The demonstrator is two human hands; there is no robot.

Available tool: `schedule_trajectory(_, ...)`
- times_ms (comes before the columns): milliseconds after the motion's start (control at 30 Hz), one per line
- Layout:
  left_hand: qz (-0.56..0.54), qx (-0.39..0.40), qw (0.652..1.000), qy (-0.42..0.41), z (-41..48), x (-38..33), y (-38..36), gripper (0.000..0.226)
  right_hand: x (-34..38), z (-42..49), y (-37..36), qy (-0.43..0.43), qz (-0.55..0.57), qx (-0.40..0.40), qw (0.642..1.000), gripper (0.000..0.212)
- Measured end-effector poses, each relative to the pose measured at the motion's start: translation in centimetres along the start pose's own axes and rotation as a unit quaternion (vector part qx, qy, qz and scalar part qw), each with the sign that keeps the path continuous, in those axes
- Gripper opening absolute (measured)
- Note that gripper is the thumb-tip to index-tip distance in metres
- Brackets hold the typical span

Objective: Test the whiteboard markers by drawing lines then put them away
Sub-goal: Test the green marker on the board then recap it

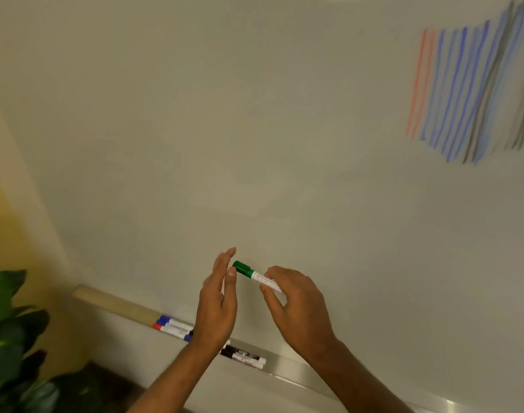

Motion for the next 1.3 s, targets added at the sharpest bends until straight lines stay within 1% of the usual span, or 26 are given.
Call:
schedule_trajectory(33,0.074,-0.001,0.997,-0.028,-0.4,1.1,0.9,0.044,0.0,-0.6,-1.3,0.008,-0.014,0.001,1.000,0.029)
schedule_trajectory(100,0.206,0.004,0.976,-0.073,-1.4,3.7,2.7,0.052,-0.1,-1.6,-4.1,0.019,-0.029,0.018,0.999,0.028)
schedule_trajectory(167,0.304,0.019,0.949,-0.083,-2.9,6.3,4.6,0.057,0.0,-2.8,-7.1,0.026,-0.034,0.050,0.998,0.026)
schedule_trajectory(233,0.363,0.042,0.929,-0.065,-4.5,8.9,6.3,0.061,0.2,-4.2,-10.0,0.027,-0.026,0.085,0.996,0.025)
schedule_trajectory(367,0.430,0.074,0.899,-0.018,-7.9,13.3,9.5,0.065,0.9,-7.2,-15.6,0.021,-0.013,0.150,0.988,0.026)
schedule_trajectory(467,0.458,0.096,0.884,0.015,-10.6,16.1,11.9,0.067,2.1,-9.5,-19.1,0.018,0.016,0.180,0.983,0.029)
schedule_trajectory(600,0.488,0.115,0.863,0.068,-14.4,19.7,15.3,0.068,3.4,-12.9,-23.7,0.029,0.009,0.232,0.972,0.025)
schedule_trajectory(767,0.505,0.113,0.845,0.135,-18.5,23.8,19.1,0.072,4.9,-16.5,-28.5,0.041,0.013,0.282,0.958,0.026)
schedule_trajectory(900,0.527,0.113,0.825,0.168,-20.8,26.2,21.5,0.078,5.9,-18.8,-31.9,0.045,0.004,0.322,0.946,0.027)
schedule_trajectory(1167,0.534,0.118,0.811,0.208,-23.8,30.2,23.7,0.077,7.0,-21.8,-37.0,0.054,-0.020,0.366,0.929,0.033)
schedule_trajectory(1300,0.526,0.115,0.812,0.225,-24.7,31.6,24.4,0.076,7.7,-22.5,-39.0,0.056,-0.025,0.386,0.920,0.047)
Point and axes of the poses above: each hand's wrist, its own z-axis towards the middle knuckle, its own y-axis out of the back of the hand, x = y × z, the point moved 4 cm from there along z, towards the middle knuckle, and after that the axes turned 1 degree about y, right-handed, at the moved point
